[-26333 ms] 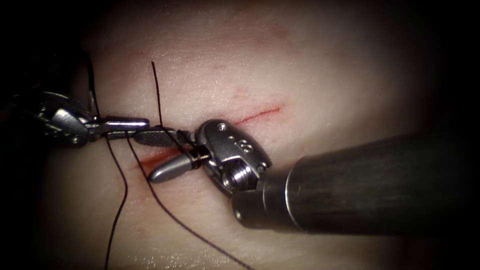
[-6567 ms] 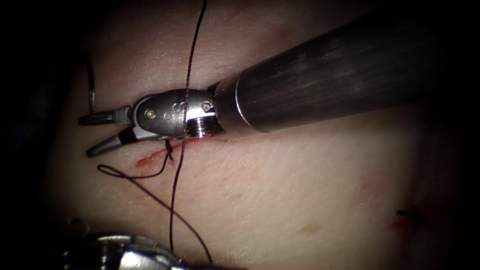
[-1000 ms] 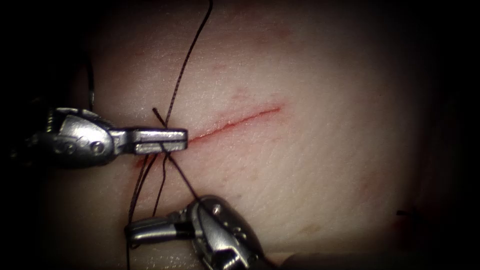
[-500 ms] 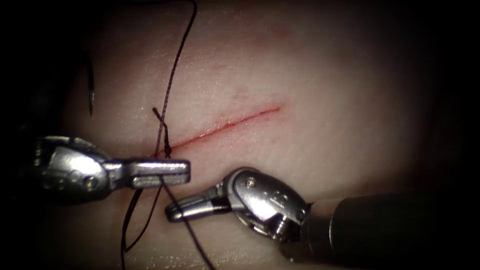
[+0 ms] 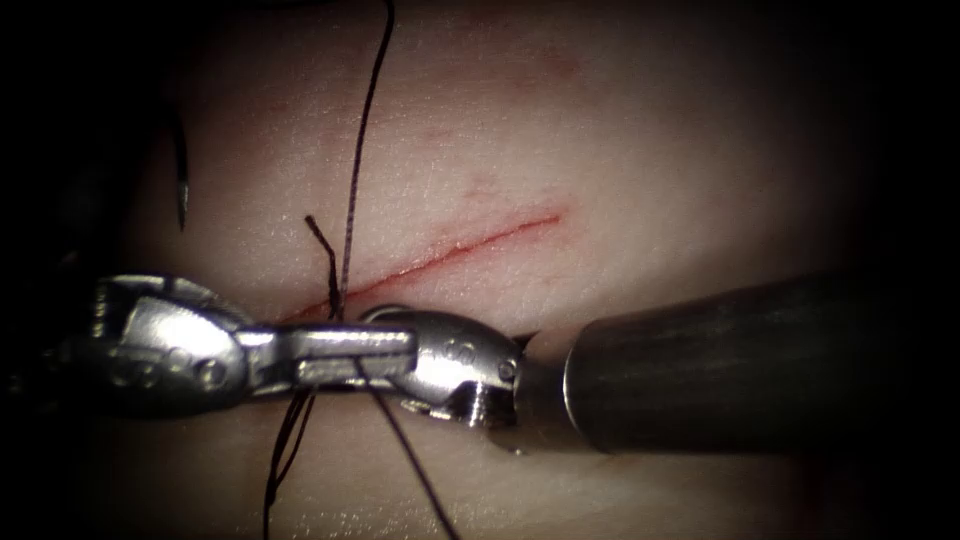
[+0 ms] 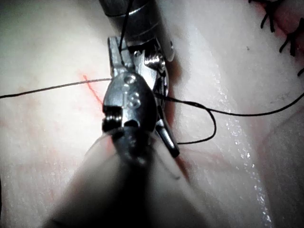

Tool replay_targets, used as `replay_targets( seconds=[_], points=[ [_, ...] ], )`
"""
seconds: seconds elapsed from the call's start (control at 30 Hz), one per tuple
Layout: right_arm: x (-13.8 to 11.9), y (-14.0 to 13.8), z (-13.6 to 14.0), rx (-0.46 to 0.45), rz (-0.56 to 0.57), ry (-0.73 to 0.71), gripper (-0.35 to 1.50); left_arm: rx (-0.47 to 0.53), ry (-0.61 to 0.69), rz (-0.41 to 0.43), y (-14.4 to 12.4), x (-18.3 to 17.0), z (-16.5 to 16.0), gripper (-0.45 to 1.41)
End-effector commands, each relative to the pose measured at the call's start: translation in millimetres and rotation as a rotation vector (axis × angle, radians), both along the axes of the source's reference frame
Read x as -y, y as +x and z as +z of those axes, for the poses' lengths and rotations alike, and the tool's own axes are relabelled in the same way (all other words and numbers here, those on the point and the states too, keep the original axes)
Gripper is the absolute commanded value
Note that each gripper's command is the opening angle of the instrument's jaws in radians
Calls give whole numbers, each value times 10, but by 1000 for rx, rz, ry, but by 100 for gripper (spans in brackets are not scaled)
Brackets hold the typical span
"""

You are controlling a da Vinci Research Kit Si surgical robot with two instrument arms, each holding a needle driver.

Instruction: Wound Closure

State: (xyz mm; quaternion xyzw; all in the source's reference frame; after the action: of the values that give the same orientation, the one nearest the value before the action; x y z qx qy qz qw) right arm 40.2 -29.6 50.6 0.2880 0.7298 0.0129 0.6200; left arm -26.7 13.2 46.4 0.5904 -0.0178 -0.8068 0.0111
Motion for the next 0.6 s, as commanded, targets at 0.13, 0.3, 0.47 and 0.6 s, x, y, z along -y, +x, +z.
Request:
replay_targets(
  seconds=[0.13, 0.3, 0.47, 0.6],
  points=[
    [37, 22, 3, -17, -10, 38, 91, 24, 1, -16, -3, -7, 17, -45],
    [52, 17, -1, -62, -69, 39, 88, -10, -12, -83, 12, -25, 35, -45],
    [64, 3, -7, -96, -120, 44, 71, -38, -60, -164, 29, -42, 55, -45],
    [65, -13, -15, -131, -145, 52, 27, -130, -139, -217, 36, -50, 71, -45]
  ],
)
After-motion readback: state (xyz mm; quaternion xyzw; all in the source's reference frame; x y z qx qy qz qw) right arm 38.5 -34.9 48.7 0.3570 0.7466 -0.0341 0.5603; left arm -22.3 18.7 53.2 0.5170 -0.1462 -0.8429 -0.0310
